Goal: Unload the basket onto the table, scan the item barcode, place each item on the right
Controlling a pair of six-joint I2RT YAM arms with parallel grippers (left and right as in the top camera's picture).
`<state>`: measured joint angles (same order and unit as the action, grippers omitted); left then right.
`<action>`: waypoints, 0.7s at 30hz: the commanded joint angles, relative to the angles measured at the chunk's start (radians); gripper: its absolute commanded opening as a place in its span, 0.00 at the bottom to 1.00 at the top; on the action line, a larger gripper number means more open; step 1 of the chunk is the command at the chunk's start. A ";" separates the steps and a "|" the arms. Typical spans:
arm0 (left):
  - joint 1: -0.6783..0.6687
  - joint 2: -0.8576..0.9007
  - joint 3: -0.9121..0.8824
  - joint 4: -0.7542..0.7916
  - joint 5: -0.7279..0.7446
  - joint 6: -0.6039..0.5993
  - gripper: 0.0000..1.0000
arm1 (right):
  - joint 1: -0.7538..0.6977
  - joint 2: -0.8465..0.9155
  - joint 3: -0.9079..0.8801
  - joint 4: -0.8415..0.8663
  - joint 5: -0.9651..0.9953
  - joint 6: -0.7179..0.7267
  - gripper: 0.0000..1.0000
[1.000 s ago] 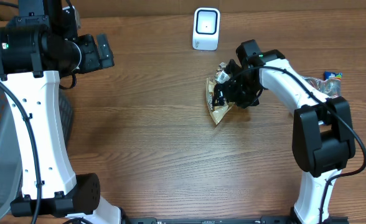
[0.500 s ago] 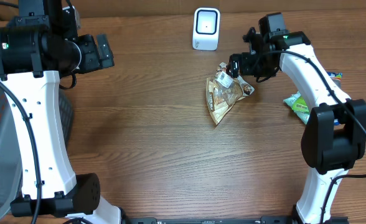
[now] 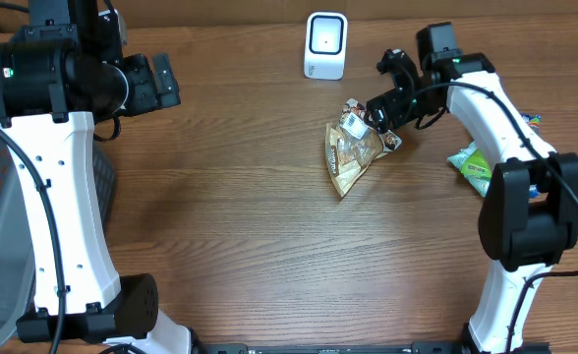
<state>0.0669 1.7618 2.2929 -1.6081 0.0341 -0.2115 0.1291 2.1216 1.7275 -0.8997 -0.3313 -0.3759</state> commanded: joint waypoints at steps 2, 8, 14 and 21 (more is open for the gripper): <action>-0.004 -0.016 0.000 0.000 0.010 -0.017 1.00 | -0.043 0.049 -0.007 -0.032 -0.150 -0.025 1.00; -0.004 -0.016 0.000 0.000 0.010 -0.017 1.00 | -0.044 0.052 -0.007 -0.128 -0.214 0.156 1.00; -0.004 -0.016 0.000 0.000 0.010 -0.017 1.00 | -0.037 0.052 -0.005 -0.175 -0.188 0.439 1.00; -0.004 -0.016 0.000 0.000 0.010 -0.017 1.00 | -0.037 0.006 0.114 -0.204 -0.182 0.584 0.93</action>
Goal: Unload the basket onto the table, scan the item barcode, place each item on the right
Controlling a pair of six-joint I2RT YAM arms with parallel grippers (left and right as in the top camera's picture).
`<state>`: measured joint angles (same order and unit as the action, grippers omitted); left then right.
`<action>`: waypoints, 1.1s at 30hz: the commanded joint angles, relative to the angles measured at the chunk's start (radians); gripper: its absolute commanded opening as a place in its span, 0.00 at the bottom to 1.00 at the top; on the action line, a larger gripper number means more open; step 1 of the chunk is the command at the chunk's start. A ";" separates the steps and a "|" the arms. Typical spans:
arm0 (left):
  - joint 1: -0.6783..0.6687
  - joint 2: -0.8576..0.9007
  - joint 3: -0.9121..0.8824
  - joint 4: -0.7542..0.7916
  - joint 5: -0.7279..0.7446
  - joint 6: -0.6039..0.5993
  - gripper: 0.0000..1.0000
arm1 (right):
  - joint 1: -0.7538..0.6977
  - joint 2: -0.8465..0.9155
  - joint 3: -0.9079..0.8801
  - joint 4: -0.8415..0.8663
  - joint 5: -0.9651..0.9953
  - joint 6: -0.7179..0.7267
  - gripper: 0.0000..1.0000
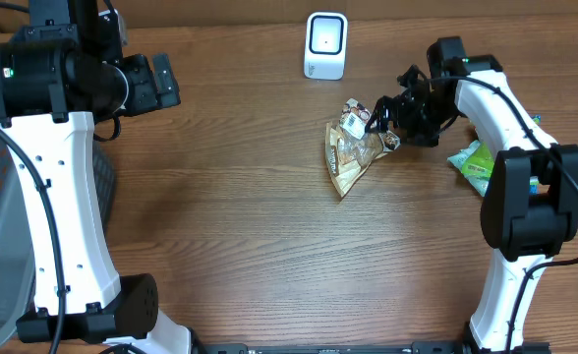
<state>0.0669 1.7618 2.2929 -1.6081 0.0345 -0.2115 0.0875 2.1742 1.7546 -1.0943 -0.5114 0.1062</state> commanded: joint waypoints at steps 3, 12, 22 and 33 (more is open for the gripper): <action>-0.004 -0.016 0.000 0.000 0.010 -0.017 1.00 | 0.011 -0.103 0.126 -0.032 -0.002 0.104 0.91; -0.004 -0.016 0.000 0.000 0.010 -0.017 1.00 | 0.128 -0.188 0.115 -0.045 0.167 0.077 0.88; -0.004 -0.016 0.000 0.000 0.010 -0.017 1.00 | 0.293 -0.085 0.090 -0.091 0.178 0.101 0.87; -0.004 -0.016 0.000 0.000 0.010 -0.017 1.00 | 0.395 -0.078 -0.014 0.018 0.438 0.124 0.80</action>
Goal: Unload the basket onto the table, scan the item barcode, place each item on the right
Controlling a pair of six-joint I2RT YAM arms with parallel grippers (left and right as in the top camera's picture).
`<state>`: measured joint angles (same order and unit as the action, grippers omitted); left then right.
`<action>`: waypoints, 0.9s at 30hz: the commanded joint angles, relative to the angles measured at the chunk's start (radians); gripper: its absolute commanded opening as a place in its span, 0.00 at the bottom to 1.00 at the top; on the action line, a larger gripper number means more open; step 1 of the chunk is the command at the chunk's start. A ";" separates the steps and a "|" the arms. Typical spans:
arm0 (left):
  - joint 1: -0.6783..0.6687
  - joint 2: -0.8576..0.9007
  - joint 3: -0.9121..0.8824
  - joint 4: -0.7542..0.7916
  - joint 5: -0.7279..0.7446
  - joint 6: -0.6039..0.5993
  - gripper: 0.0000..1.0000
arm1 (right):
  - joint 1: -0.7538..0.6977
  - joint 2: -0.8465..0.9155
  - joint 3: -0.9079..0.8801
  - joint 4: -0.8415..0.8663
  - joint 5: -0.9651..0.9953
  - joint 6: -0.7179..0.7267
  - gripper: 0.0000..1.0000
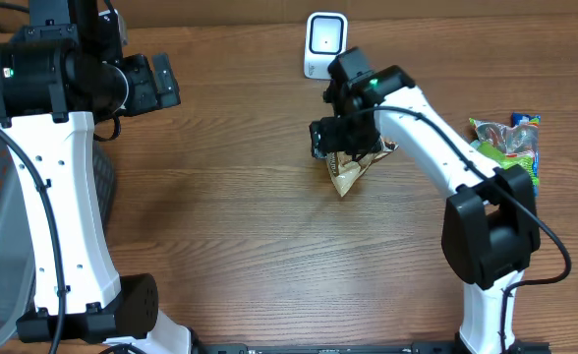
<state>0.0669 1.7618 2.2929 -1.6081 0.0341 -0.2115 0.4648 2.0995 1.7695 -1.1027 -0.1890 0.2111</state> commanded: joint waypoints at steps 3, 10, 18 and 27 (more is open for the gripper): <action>-0.004 -0.016 0.000 0.000 0.010 -0.017 1.00 | 0.038 -0.002 -0.072 0.095 0.212 0.060 0.67; -0.004 -0.016 0.000 0.000 0.010 -0.017 0.99 | 0.060 -0.002 -0.115 0.178 0.289 0.060 0.44; -0.004 -0.016 0.000 0.000 0.010 -0.017 1.00 | 0.068 -0.003 -0.087 0.140 0.290 0.076 0.04; -0.004 -0.016 0.000 0.000 0.010 -0.017 1.00 | 0.072 -0.003 0.172 -0.150 0.192 0.078 0.04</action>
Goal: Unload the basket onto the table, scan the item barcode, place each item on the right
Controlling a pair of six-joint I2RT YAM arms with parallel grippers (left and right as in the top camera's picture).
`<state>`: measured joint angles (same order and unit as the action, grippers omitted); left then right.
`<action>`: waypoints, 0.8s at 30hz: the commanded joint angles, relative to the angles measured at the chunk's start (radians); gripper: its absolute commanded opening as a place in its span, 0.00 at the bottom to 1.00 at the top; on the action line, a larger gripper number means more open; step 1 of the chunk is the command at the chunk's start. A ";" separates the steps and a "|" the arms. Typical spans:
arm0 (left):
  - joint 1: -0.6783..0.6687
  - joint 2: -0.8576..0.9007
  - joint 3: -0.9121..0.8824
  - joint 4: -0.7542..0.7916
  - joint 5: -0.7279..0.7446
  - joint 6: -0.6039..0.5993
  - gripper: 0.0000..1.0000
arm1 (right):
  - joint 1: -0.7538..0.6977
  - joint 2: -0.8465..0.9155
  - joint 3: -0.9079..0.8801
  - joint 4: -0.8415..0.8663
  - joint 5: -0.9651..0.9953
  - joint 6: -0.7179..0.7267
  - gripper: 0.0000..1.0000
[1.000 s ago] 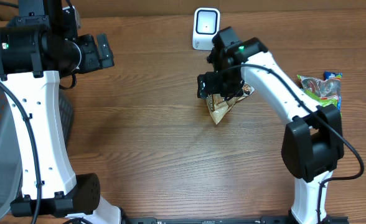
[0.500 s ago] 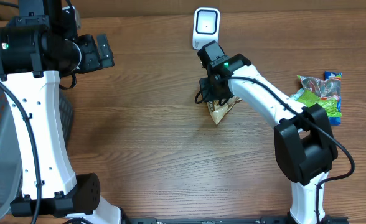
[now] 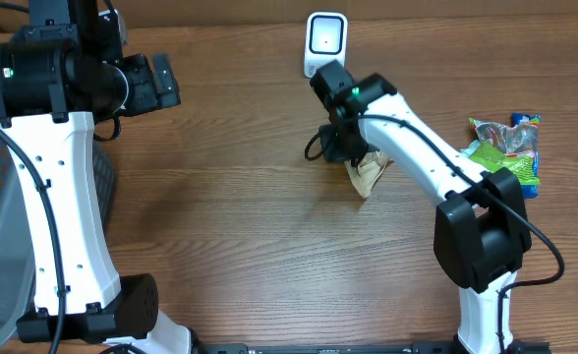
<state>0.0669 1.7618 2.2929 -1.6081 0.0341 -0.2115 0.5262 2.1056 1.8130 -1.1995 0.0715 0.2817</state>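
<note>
A tan and brown snack packet [image 3: 369, 175] lies at the middle of the table, in front of the white barcode scanner [image 3: 325, 44] at the far edge. My right gripper [image 3: 340, 149] is down on the packet's upper left end and seems shut on it; its fingers are mostly hidden under the wrist. The packet sticks out below and to the right of it. My left gripper [image 3: 163, 84] hangs high at the far left, away from the packet, and its jaws are too dark to read.
Green snack packets [image 3: 505, 147] lie at the right edge of the table. The right arm [image 3: 417, 138] spans from its base at the front right across to the middle. A dark mesh object sits at the left edge.
The right gripper stays on the packet. The packet now lies a little further right and nearer the front, and it looks narrower. The left arm has not moved.
The right gripper first sat at the packet's top right corner, reaching in from the right. Then it stood slightly further right. By the last earlier moment the arm had swung over, with the gripper on the packet from the upper left. Now the packet has shifted with it.
</note>
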 commanded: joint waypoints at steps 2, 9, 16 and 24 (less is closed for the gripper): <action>-0.004 -0.016 0.000 0.000 0.010 -0.017 1.00 | 0.013 -0.009 0.197 -0.112 -0.139 0.007 0.04; -0.004 -0.016 0.000 0.000 0.010 -0.017 1.00 | 0.018 -0.009 0.418 -0.257 -0.784 -0.134 0.04; -0.004 -0.016 0.000 0.000 0.010 -0.017 1.00 | 0.005 -0.008 0.391 -0.199 -1.225 -0.095 0.04; -0.004 -0.016 0.000 0.000 0.010 -0.017 1.00 | 0.024 -0.007 0.021 0.213 -1.287 0.177 0.04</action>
<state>0.0669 1.7618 2.2929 -1.6081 0.0345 -0.2115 0.5407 2.1014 1.9739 -1.1076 -1.1275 0.3008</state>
